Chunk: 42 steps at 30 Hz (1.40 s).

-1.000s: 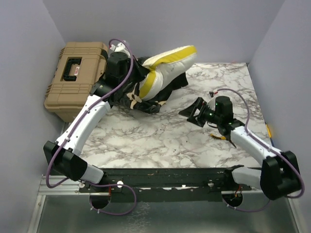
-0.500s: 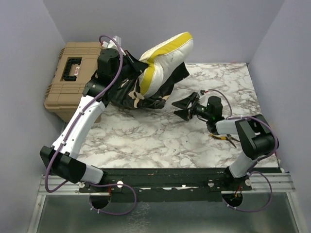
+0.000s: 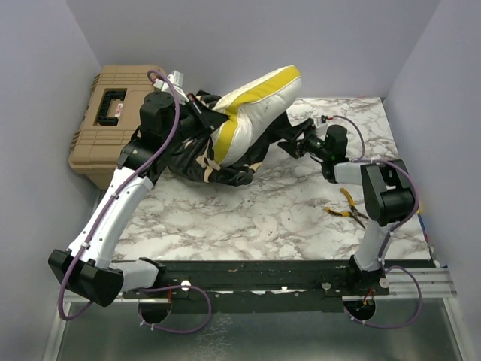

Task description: Put the pillow into the pillowcase

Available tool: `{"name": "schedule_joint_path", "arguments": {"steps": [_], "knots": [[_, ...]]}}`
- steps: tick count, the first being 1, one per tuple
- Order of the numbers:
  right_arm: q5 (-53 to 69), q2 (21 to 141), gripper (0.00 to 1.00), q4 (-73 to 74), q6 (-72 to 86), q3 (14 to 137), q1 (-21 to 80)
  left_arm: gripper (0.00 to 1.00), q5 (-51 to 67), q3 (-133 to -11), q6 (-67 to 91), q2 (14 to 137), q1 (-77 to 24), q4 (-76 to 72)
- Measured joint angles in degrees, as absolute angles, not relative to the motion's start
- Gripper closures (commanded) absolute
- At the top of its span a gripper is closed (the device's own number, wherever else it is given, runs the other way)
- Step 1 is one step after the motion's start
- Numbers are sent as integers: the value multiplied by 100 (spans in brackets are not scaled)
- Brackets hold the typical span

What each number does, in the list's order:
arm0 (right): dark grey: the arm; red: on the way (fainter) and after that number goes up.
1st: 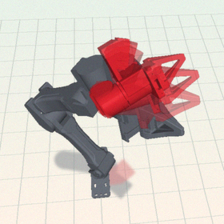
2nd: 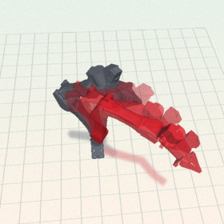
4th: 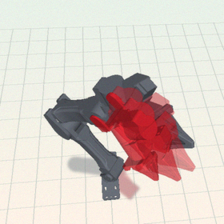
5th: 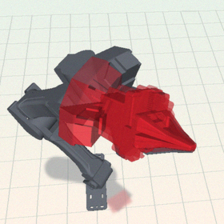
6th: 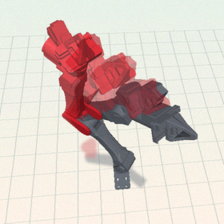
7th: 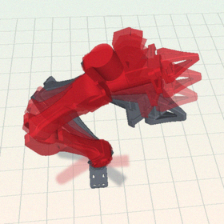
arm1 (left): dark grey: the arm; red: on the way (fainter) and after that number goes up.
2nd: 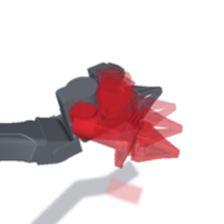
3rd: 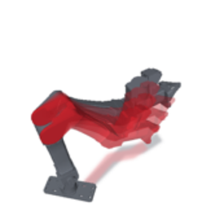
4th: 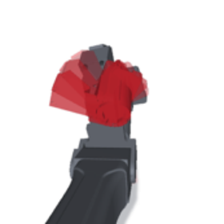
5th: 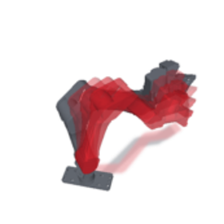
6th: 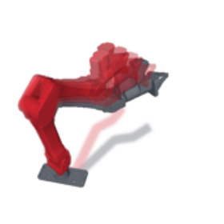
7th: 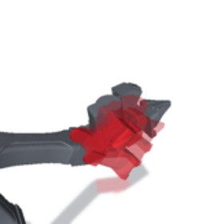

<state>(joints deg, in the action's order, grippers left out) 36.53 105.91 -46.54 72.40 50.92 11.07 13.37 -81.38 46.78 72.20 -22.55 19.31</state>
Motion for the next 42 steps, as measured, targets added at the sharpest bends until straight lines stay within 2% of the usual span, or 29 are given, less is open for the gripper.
{"name": "schedule_joint_path", "arguments": {"steps": [1, 4, 5, 6, 11, 16, 21, 22, 23, 25, 26, 28, 30, 31, 34, 42], "knots": [[3656, 10744, 46, -4668, 7240, 5280, 1079, 100, 1378, -8099, 4711, 7192, -2255, 1931], [3706, 11026, 87, -4709, 7260, 5682, 1050, 100, 1509, -7920, 4759, 7100, -2255, 1929], [3750, 11128, 97, -4751, 7310, 5833, 1039, 100, 1540, -7881, 4766, 7087, -2255, 1929], [3798, 11196, 100, -4803, 7347, 5924, 1037, 100, 1559, -7846, 4770, 7076, -2255, 1929], [4075, 11052, 100, -4320, 7314, 5988, 989, 100, 1538, -7647, 4744, 6965, -2255, 1861], [4565, 9942, 100, -2067, 6202, 6099, 644, 100, 1426, -7435, 4434, 6866, -2257, 1782], [5325, 8947, 100, 281, 4827, 6772, -403, 100, 1186, -7126, 3758, 6855, -2296, 1892], [5461, 8801, 98, 657, 4584, 6842, -635, 100, 1127, -7030, 3607, 6858, -2320, 1916], [5564, 8696, 91, 1044, 4340, 6910, -860, 100, 1090, -6954, 3500, 6858, -2344, 1938], [5638, 8613, 52, 1789, 3850, 7050, -1186, 100, 996, -6783, 3297, 6888, -2421, 1953], [5596, 8611, 37, 2106, 3664, 7087, -1238, 100, 939, -6731, 3216, 6919, -2471, 1955], [5315, 8578, 16, 2609, 3295, 7072, -1234, 100, 786, -6650, 3063, 7015, -2624, 1959], [4967, 8431, 4, 2895, 3013, 6914, -1214, 100, 685, -6602, 2974, 7096, -2740, 1962], [4842, 8307, 1, 2995, 2895, 6792, -1203, 100, 637, -6580, 2947, 7140, -2792, 1962], [4652, 7859, 0, 3197, 2633, 6361, -1197, 100, 548, -6545, 2932, 7210, -2856, 1962], [4639, 7585, 5, 3098, 2552, 4650, -735, 100, 478, -6390, 3256, 7216, -2928, 1710]]}}
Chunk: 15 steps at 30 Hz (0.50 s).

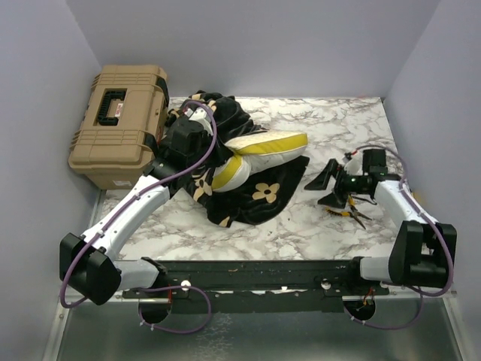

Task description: Put the pillow into the pillowcase

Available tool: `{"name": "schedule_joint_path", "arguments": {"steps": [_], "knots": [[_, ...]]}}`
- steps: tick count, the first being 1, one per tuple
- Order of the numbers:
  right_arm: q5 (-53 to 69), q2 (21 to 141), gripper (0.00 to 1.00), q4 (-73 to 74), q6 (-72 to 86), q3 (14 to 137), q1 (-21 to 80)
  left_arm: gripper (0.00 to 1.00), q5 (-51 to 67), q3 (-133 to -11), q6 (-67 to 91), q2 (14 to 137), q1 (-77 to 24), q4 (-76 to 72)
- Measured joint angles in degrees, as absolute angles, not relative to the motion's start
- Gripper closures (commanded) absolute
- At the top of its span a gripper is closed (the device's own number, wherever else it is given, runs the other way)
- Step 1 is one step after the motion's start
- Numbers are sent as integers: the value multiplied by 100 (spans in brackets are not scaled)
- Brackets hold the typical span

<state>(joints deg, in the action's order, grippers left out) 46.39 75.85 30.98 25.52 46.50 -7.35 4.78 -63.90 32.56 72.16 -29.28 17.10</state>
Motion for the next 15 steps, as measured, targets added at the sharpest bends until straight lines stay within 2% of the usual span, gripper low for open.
{"name": "schedule_joint_path", "arguments": {"steps": [8, 15], "knots": [[4370, 8071, 9, 1568, 3769, 3546, 781, 100, 460, -6318, 3494, 7216, -3026, 1564], [3848, 9122, 12, 56, 5037, 3701, 1452, 100, 460, -6318, 3677, 7203, -3052, 1546]]}}
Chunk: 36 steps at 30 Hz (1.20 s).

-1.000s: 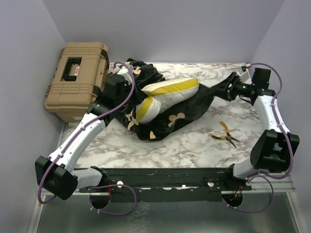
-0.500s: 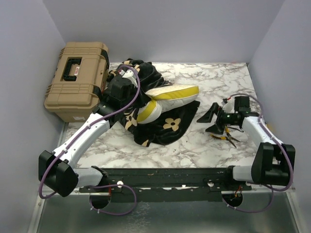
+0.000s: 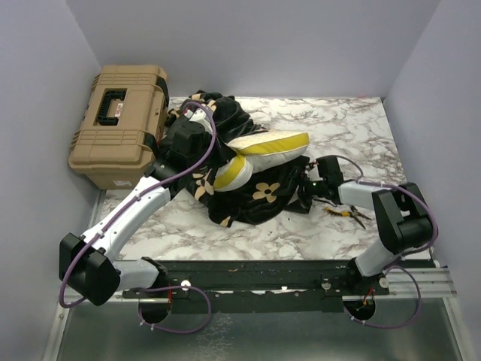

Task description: Put the pillow into the pillowcase

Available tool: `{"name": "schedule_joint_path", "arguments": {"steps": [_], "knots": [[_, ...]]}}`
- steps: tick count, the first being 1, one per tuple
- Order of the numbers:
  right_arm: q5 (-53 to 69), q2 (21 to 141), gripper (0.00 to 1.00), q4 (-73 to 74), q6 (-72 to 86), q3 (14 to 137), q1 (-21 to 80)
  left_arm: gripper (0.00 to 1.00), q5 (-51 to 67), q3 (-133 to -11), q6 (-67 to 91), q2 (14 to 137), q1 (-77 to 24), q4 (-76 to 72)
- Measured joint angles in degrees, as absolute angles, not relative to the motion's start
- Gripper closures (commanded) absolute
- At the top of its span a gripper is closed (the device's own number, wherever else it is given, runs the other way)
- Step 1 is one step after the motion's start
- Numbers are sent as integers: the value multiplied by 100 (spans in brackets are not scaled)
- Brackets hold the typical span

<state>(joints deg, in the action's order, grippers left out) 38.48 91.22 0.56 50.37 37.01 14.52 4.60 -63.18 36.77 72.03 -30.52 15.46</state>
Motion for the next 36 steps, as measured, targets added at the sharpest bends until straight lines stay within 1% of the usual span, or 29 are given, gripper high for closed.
{"name": "schedule_joint_path", "arguments": {"steps": [2, 3, 5, 6, 7, 10, 11, 13, 16, 19, 21, 24, 27, 30, 33, 36], "knots": [[3706, 9310, 15, -202, 5360, 3848, 1540, 100, 458, -6318, 3747, 7164, -3057, 1551], [3575, 9476, 18, -395, 5400, 3986, 1608, 100, 460, -6318, 3771, 7140, -3063, 1551], [3321, 9762, 31, -567, 5575, 4261, 1715, 100, 458, -6318, 3809, 7078, -3079, 1551], [3188, 9913, 41, -644, 5625, 4412, 1758, 100, 454, -6318, 3830, 7041, -3089, 1551], [3096, 10051, 54, -696, 5642, 4530, 1782, 100, 454, -6318, 3850, 7000, -3092, 1549], [2814, 10473, 98, -978, 5686, 4770, 1833, 100, 447, -6318, 3879, 6897, -3094, 1551], [2749, 10549, 100, -1035, 5666, 4783, 1833, 100, 449, -6318, 3883, 6858, -3094, 1553], [2687, 10586, 100, -1063, 5653, 4759, 1833, 100, 449, -6305, 3885, 6781, -3100, 1549], [2475, 10315, 100, -812, 5398, 4746, 1833, 100, 447, -6184, 3879, 6606, -3127, 1546], [2467, 9570, 100, -296, 5070, 4838, 1828, 100, 445, -6123, 3876, 6554, -3133, 1549], [2554, 8890, 100, 1, 4890, 5221, 1826, 100, 445, -6123, 3870, 6569, -3159, 1529], [2840, 8123, 100, 51, 4781, 6318, 1826, 100, 449, -6156, 3868, 6598, -3188, 1334], [3433, 8031, 100, -60, 4807, 7745, 1785, 100, 464, -6307, 3953, 6659, -3210, 729], [4176, 8353, 100, -543, 5109, 9030, 1765, 100, 454, -6329, 4158, 6676, -3304, -176], [4845, 9013, 100, -589, 5299, 10337, 1817, 100, 117, -6112, 4351, 6700, -3726, -1234], [5328, 9684, 100, -460, 5308, 11246, 2014, 100, -403, -5524, 4547, 6781, -4165, -2425]]}}
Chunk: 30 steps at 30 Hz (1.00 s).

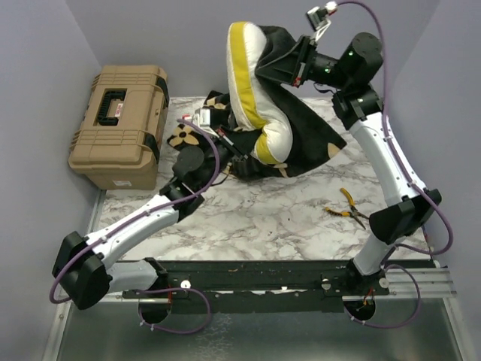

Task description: Put the pillow into the pillowcase

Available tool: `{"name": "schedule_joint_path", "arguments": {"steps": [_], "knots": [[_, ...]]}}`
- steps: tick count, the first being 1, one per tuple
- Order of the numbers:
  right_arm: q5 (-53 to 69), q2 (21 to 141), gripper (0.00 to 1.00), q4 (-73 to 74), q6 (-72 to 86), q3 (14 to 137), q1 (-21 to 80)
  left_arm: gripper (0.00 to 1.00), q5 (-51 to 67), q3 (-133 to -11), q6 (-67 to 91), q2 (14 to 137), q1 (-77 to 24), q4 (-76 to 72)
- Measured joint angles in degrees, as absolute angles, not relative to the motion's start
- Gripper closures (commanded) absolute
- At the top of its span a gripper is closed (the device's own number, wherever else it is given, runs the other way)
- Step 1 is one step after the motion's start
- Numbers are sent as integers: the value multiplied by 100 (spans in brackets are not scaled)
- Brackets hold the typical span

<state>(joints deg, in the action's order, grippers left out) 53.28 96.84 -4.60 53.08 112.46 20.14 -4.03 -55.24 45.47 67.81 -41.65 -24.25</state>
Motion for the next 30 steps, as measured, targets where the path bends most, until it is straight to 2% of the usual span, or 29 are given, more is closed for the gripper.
{"name": "schedule_joint_path", "arguments": {"steps": [4, 8, 14, 20, 24, 26, 30], "knots": [[5760, 10254, 100, -123, 5280, 11679, 2486, 100, -779, -4757, 5061, 7446, -4462, -4119], [5857, 10595, 100, 327, 5072, 11985, 2838, 100, -760, -5483, 5107, 8471, -4571, -4641], [5846, 10287, 100, 3, 4978, 11931, 2915, 100, -1007, -6147, 4836, 8825, -4595, -4923], [5749, 10215, 100, -49, 4748, 12499, 2897, 100, -947, -7391, 4121, 9240, -4611, -4486], [5380, 9765, 100, 272, 4219, 12136, 2908, 100, -666, -7426, 4097, 9233, -4541, -4471], [5048, 9343, 100, 499, 3927, 11579, 2908, 100, -478, -6982, 4176, 9131, -4519, -4528], [4348, 8541, 100, 1052, 3454, 10304, 2915, 57, -274, -5590, 4560, 8805, -4495, -4469]]}}
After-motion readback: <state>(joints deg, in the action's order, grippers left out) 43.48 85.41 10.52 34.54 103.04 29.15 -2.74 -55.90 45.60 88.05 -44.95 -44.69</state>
